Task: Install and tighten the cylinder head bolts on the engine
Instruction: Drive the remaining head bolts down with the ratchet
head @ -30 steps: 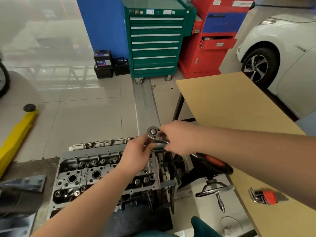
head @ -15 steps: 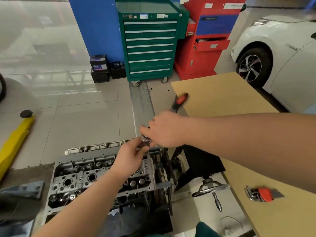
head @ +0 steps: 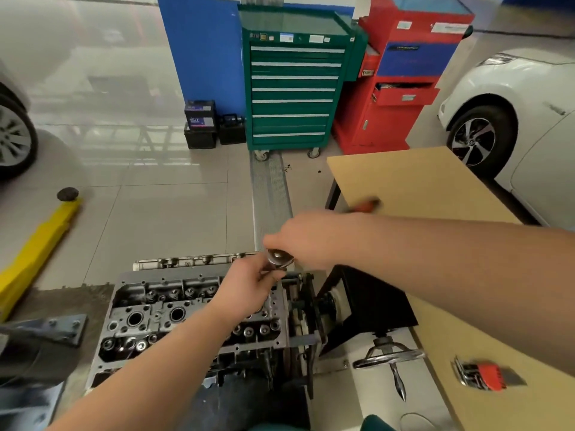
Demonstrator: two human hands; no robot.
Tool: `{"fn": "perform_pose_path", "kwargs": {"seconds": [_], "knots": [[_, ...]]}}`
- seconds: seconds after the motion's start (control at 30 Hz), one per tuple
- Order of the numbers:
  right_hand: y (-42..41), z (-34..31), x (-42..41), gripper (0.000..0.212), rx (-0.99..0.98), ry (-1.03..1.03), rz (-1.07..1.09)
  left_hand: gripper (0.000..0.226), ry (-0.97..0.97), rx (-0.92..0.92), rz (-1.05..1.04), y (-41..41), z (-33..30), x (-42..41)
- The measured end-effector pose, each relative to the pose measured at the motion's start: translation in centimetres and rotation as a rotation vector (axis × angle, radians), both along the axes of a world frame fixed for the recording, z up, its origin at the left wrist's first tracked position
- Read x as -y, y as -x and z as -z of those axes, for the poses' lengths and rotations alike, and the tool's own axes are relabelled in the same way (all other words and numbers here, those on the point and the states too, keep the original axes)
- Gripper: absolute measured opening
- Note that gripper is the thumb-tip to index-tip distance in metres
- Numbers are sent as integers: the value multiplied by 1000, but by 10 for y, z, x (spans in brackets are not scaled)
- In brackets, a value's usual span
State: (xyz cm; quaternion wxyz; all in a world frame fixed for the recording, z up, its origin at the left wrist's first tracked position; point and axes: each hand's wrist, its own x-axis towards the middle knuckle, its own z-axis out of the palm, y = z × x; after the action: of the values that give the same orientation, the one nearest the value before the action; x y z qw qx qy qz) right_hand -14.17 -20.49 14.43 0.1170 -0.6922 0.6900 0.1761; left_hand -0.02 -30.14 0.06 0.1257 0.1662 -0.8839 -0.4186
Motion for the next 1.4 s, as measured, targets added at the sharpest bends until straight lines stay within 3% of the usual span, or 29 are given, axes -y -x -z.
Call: {"fn": "perform_pose_path", "kwargs": {"seconds": [0.17,0.37,0.47,0.63,0.7,0.9,0.97,1.03,1.13,1.23,1.3,1.4], "knots": [[22,2,22,38,-170,100,-549,8,-18,24,-20,1,2,1],[35,9,18,29,-254,122,-667,46,-59,-30,4,-1,-1,-3],[34,14,5,34,-188,151,-475,47,-112,-71,-21,0,4,-3],[-11,44,-35,52,64,414,227,32,-87,-124,-34,-3,6,-6],[-25,54,-39,51,48,469,293,27,-70,-114,-55,-3,8,-12],[-35,56,-24,46,21,487,451,47,-67,-73,-216,7,18,-19],[-24,55,-21,51,-21,542,325,36,-59,-45,-213,7,16,-18],[0,53,-18,54,-31,564,65,27,-66,-45,-188,6,15,-19],[36,46,-1,49,10,462,-360,19,-83,-68,-176,5,13,-25],[53,42,24,50,3,393,-626,17,-87,-51,-178,5,11,-26],[53,42,29,55,-29,355,-670,15,-111,-37,-175,3,12,-26],[52,47,19,59,-116,390,-541,26,-160,-30,-200,4,9,-27]]}}
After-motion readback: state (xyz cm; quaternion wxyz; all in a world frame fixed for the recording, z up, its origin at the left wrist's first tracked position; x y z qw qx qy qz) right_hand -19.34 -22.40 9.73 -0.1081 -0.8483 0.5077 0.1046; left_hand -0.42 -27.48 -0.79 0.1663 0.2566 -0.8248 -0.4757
